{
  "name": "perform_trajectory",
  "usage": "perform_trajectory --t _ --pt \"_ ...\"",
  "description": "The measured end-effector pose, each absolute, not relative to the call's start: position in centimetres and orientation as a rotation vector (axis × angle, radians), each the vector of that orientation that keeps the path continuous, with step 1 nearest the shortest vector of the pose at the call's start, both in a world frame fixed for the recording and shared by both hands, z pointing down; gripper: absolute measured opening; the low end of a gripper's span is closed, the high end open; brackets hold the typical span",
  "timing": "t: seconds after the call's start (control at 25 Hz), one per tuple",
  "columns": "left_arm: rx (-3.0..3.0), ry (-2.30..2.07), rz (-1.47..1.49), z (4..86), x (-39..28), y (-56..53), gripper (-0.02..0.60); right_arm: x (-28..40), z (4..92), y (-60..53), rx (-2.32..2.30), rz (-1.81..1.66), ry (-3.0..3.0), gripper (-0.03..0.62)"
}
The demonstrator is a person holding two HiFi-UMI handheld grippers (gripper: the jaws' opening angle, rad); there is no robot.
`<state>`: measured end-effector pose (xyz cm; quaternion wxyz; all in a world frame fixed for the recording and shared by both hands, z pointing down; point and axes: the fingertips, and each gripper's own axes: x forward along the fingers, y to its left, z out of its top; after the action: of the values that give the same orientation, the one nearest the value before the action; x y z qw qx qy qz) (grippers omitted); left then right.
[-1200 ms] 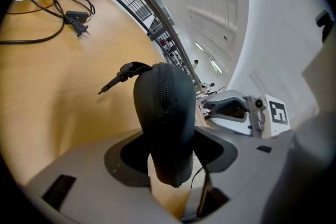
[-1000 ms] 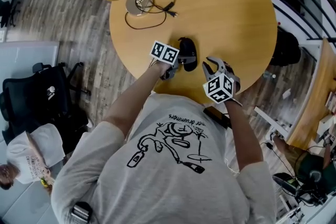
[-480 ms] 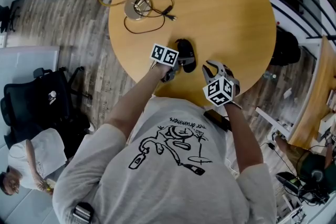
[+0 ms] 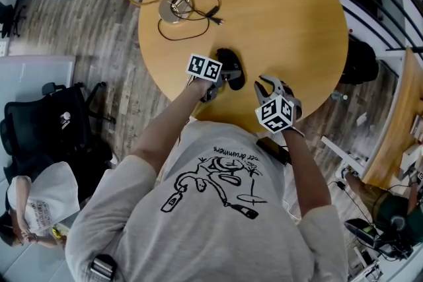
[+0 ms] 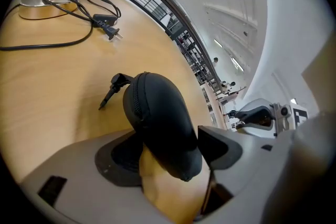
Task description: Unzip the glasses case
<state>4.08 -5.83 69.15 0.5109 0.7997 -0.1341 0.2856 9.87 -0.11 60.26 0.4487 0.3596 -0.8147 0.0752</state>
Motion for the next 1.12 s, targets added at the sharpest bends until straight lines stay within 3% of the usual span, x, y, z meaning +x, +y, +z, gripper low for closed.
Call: perform_trajectory --t 0.8,1.12 --pt "1.944 -0.482 0.786 68.9 0.4 -7.1 0.362 9.4 59.9 -0.4 0.886 0.167 -2.024 0.064" --pt "2.056 -0.560 0.503 60.4 -1.1 -7.2 0.363 11.1 55.8 -3.0 1.043 0.216 -2.113 0.064"
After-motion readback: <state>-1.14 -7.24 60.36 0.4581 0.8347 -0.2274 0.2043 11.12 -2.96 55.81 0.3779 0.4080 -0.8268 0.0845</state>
